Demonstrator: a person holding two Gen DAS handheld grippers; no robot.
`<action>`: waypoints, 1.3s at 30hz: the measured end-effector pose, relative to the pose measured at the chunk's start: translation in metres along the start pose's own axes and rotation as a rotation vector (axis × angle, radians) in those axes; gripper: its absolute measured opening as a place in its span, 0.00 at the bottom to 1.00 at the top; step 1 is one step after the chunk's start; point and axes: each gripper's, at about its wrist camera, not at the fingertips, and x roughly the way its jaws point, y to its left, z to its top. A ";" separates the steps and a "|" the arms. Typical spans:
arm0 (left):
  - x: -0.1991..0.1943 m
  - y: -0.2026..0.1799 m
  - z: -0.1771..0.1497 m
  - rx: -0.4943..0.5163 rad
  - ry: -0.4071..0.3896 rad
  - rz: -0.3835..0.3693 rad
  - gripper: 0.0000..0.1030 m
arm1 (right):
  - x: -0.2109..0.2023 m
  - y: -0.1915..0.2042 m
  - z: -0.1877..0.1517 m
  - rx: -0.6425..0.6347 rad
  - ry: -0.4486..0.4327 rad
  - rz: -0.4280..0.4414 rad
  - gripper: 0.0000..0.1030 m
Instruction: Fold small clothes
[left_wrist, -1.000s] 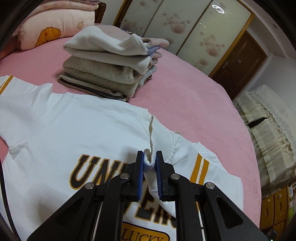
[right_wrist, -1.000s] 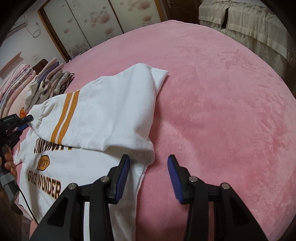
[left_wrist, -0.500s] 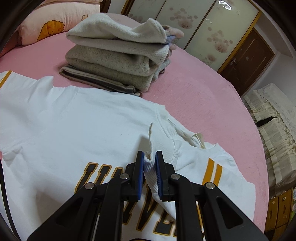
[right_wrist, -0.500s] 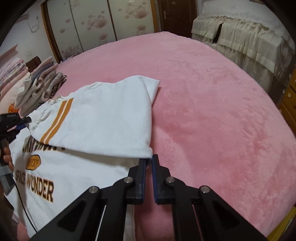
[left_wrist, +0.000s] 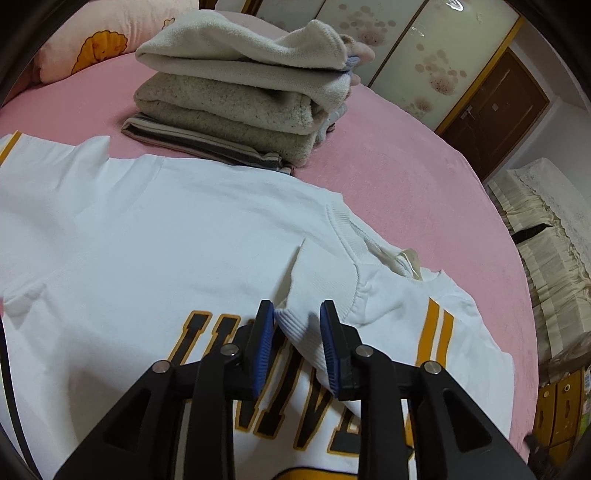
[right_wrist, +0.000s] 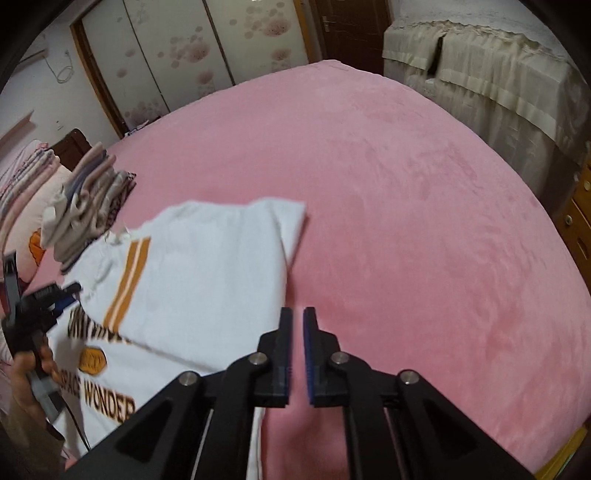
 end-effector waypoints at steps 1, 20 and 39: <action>-0.005 -0.004 -0.003 0.020 -0.007 0.005 0.26 | 0.004 -0.001 0.010 0.000 0.000 0.017 0.15; 0.016 -0.054 -0.039 0.225 0.078 -0.006 0.29 | 0.122 -0.029 0.083 0.109 0.170 0.151 0.04; 0.001 -0.056 -0.042 0.237 0.055 -0.020 0.36 | 0.055 -0.010 0.067 -0.093 0.007 0.028 0.14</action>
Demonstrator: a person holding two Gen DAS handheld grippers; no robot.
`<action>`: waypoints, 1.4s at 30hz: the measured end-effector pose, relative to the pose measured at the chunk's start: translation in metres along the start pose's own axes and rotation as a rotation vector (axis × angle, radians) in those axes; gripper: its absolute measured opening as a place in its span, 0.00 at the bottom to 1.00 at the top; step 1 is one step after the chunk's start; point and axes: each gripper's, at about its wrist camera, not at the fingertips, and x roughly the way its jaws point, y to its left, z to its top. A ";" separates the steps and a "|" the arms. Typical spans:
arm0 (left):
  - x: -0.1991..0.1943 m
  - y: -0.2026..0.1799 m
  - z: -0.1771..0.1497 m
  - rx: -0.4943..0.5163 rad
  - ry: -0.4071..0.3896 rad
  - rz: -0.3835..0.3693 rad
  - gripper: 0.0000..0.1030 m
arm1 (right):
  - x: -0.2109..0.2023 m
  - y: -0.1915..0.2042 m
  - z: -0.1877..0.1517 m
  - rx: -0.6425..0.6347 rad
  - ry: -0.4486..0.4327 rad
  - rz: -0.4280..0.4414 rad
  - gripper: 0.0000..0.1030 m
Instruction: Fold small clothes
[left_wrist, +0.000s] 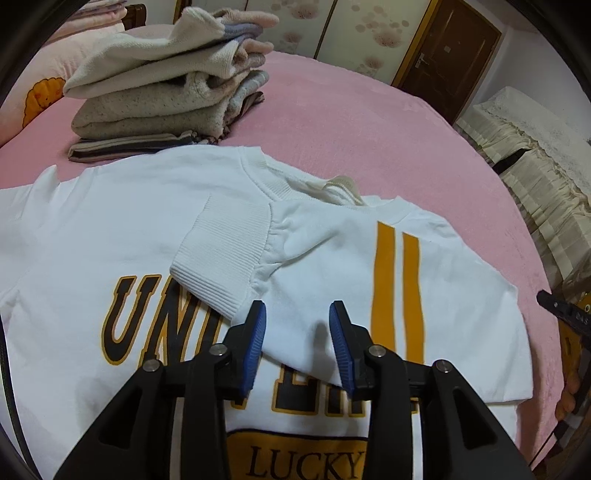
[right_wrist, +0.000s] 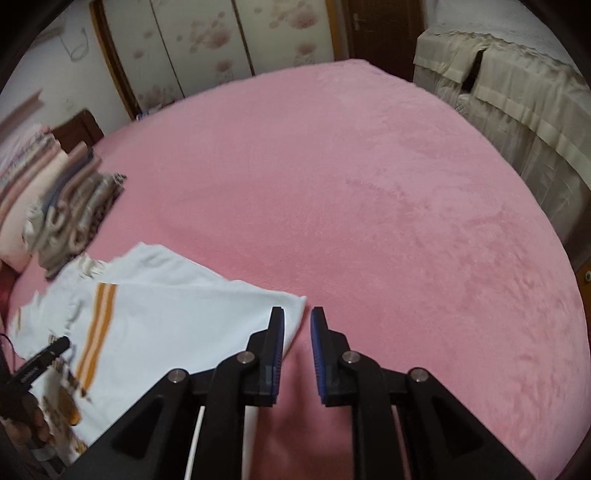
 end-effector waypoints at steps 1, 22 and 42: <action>-0.005 -0.003 -0.001 0.002 -0.016 -0.005 0.39 | -0.008 0.002 -0.006 0.006 -0.016 0.009 0.14; -0.016 -0.017 -0.016 0.042 0.031 -0.034 0.65 | -0.026 0.045 -0.090 -0.043 0.081 -0.073 0.10; -0.139 -0.079 -0.090 0.383 -0.038 -0.085 0.85 | -0.121 0.108 -0.138 -0.029 0.004 0.036 0.10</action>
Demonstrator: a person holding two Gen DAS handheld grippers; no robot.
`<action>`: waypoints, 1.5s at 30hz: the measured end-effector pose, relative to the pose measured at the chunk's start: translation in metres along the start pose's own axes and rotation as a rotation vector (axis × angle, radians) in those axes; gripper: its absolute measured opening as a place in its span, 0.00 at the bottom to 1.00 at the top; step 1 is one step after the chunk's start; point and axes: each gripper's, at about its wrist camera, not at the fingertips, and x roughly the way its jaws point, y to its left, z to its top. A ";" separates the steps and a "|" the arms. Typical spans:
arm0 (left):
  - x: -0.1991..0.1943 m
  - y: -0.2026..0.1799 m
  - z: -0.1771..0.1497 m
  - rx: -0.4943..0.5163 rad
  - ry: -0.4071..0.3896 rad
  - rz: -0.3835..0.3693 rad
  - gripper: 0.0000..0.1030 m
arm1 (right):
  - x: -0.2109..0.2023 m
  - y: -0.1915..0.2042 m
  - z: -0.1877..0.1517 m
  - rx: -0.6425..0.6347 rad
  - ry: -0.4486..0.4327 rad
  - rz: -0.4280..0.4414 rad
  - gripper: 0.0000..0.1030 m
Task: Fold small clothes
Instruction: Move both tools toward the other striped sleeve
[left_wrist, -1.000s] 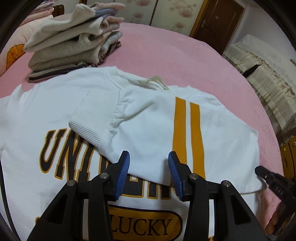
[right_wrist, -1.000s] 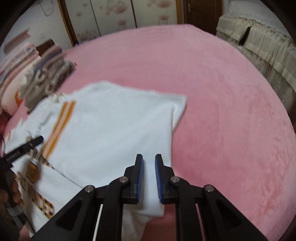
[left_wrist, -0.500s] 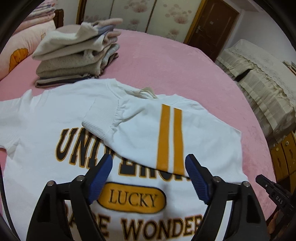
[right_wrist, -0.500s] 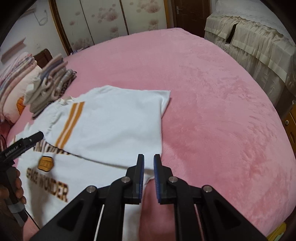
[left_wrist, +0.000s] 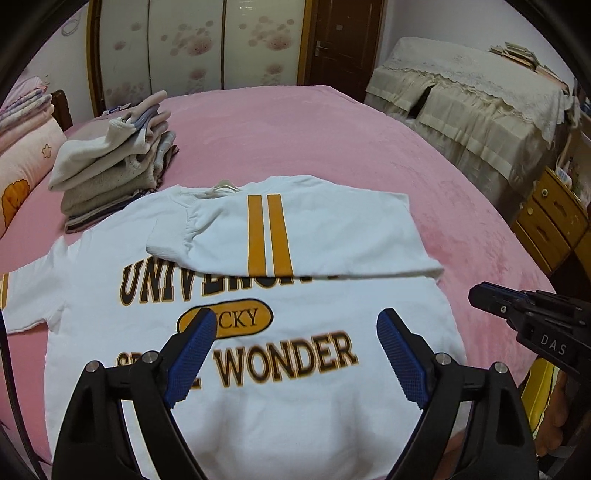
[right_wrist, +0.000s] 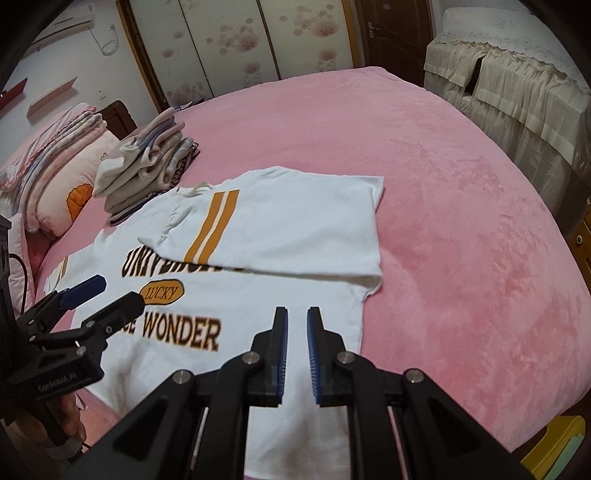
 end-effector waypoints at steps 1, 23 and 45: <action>-0.003 0.001 -0.003 -0.003 0.003 -0.004 0.85 | -0.001 0.003 -0.003 0.000 0.004 0.001 0.10; -0.050 0.113 -0.031 -0.189 -0.007 0.075 0.85 | 0.010 0.112 -0.013 -0.155 0.057 0.109 0.10; -0.193 0.286 0.025 -0.421 -0.250 0.220 0.96 | -0.027 0.300 0.079 -0.398 -0.171 0.331 0.32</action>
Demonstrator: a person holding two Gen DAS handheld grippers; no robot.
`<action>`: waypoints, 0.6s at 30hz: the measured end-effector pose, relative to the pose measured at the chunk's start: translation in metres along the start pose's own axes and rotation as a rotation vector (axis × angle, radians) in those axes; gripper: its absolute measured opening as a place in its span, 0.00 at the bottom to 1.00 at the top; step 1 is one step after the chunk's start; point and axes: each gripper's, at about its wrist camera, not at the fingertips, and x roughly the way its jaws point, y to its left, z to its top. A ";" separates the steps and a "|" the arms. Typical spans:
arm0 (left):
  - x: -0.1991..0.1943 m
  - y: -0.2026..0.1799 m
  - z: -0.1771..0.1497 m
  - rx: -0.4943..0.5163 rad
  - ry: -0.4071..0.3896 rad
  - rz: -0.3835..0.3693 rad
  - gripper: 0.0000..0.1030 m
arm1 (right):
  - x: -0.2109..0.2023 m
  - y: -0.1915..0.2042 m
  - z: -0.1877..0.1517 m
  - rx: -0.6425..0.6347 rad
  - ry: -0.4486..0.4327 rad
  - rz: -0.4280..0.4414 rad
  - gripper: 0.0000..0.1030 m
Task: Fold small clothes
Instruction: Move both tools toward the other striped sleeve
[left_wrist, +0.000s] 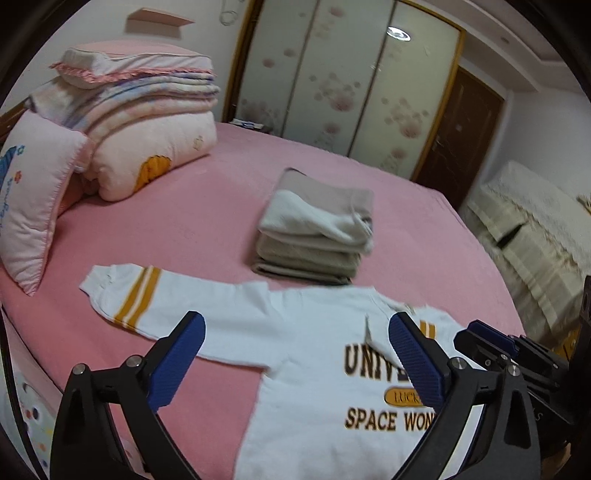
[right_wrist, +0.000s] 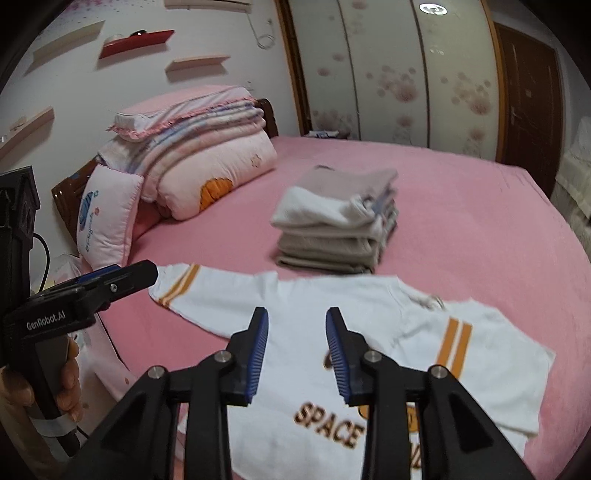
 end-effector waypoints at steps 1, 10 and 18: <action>-0.001 0.008 0.006 -0.009 -0.006 0.006 0.96 | 0.002 0.004 0.006 -0.008 -0.008 0.009 0.32; 0.015 0.094 0.045 -0.050 -0.003 0.143 0.96 | 0.050 0.033 0.047 -0.037 -0.045 0.023 0.33; 0.089 0.181 0.045 -0.162 0.185 0.201 0.96 | 0.121 0.039 0.062 0.013 0.011 0.038 0.33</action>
